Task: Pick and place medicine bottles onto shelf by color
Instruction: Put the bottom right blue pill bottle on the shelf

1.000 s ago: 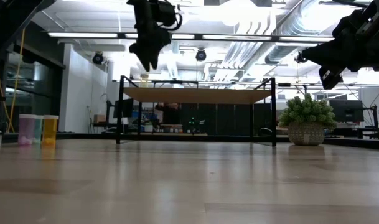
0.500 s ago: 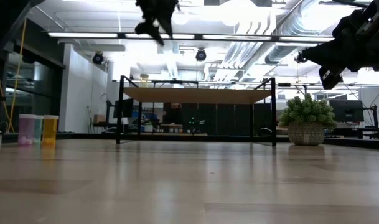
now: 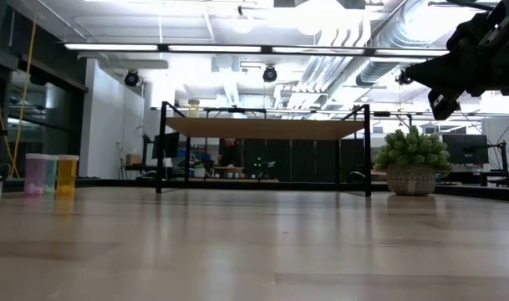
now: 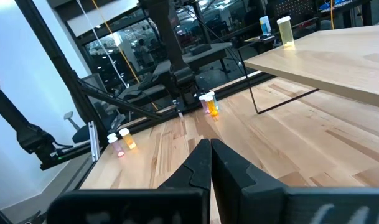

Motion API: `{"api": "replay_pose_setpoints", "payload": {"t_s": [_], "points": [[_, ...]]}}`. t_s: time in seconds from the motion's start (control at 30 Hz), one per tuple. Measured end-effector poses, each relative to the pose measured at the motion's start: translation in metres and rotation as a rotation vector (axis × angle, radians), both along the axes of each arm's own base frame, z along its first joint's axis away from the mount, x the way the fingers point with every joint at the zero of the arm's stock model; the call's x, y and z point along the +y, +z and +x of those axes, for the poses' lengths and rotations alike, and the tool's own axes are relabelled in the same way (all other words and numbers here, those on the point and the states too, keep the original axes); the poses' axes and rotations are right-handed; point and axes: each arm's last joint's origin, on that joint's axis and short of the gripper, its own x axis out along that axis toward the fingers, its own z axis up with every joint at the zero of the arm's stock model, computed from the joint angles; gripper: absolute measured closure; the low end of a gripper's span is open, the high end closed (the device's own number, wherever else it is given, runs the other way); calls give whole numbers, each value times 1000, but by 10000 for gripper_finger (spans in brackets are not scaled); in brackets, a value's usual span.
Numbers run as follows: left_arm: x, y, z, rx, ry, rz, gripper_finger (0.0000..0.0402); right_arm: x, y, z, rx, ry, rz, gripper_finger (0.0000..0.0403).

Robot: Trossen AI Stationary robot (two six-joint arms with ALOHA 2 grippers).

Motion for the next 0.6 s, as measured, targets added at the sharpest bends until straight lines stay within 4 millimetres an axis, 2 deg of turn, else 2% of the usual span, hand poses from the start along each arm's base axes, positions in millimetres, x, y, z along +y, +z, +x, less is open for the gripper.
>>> {"api": "replay_pose_setpoints", "payload": {"t_s": [0.13,0.3,0.43,0.6], "points": [[-35,-6,3,-80,-67,43,168,0,0,0,0,0,0,402],[-80,-30,-4,-267,-169,72,168,0,0,0,0,0,0,402],[-110,-59,-24,-431,-202,85,168,0,0,0,0,0,0,402],[-131,-102,-52,-538,-190,79,168,0,0,0,0,0,0,402]]}}
